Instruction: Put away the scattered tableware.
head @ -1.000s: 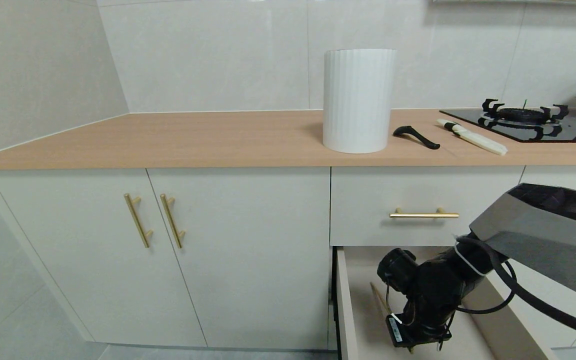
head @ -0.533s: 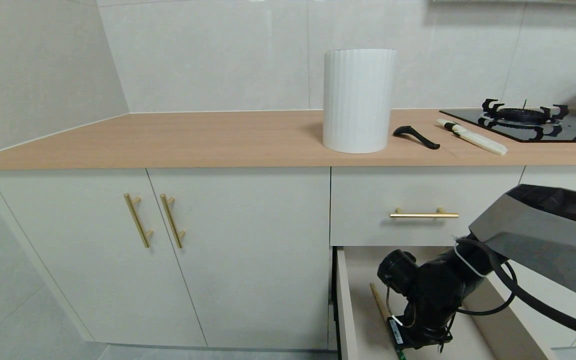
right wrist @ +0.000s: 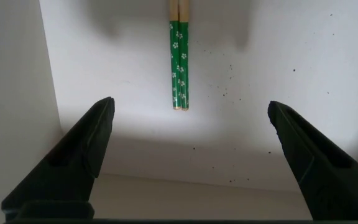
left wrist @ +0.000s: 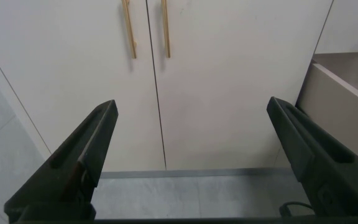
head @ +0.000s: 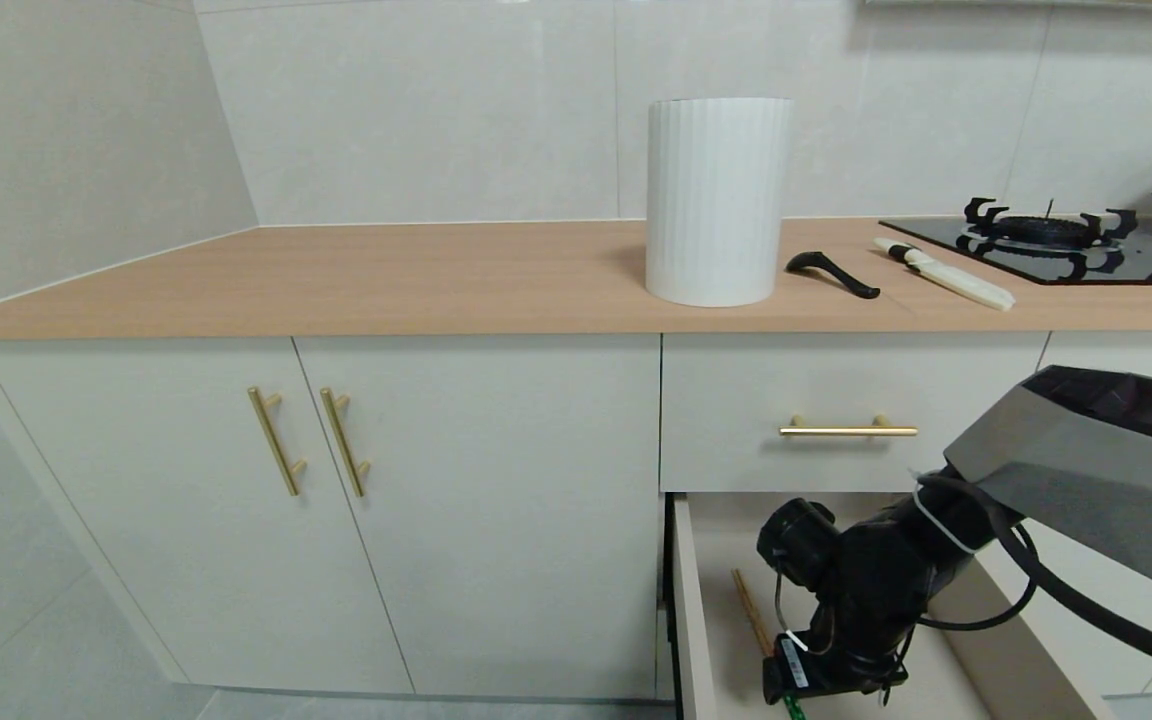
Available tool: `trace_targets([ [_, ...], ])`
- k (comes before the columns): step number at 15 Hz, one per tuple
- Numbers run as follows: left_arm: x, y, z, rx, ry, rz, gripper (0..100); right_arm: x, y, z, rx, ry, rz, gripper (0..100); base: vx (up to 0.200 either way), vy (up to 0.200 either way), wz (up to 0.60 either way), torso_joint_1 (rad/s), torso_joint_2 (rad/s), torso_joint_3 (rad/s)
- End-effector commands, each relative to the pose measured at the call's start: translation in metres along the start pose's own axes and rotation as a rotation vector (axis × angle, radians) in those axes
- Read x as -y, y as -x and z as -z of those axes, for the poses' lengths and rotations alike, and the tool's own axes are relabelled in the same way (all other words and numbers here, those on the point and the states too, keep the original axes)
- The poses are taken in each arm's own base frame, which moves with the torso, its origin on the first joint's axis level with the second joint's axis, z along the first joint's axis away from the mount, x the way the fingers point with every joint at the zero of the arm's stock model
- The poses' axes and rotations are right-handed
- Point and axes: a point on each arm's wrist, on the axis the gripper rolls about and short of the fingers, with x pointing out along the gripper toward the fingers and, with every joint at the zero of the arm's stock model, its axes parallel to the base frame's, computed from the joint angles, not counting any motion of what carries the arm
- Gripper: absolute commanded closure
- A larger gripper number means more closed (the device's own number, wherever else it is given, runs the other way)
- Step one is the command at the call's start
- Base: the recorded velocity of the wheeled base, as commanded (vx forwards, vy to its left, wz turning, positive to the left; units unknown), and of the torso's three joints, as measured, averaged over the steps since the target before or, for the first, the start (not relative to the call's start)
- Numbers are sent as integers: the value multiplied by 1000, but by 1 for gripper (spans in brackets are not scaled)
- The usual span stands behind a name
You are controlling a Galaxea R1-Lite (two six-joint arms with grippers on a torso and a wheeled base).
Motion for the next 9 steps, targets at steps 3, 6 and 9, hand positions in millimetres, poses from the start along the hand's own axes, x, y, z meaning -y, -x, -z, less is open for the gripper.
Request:
trace_targets([
  [3, 0, 0, 0, 0, 0, 0, 0, 6, 54, 5, 115, -8, -48, 0, 0, 0, 0, 0, 0, 0],
  [6, 0, 0, 0, 0, 0, 0, 0, 26, 104, 14, 242, -36, -89, 0, 0, 0, 0, 0, 0, 0],
  [9, 0, 0, 0, 0, 0, 0, 0, 52, 153, 20, 397, -44, -111, 0, 0, 0, 0, 0, 0, 0],
])
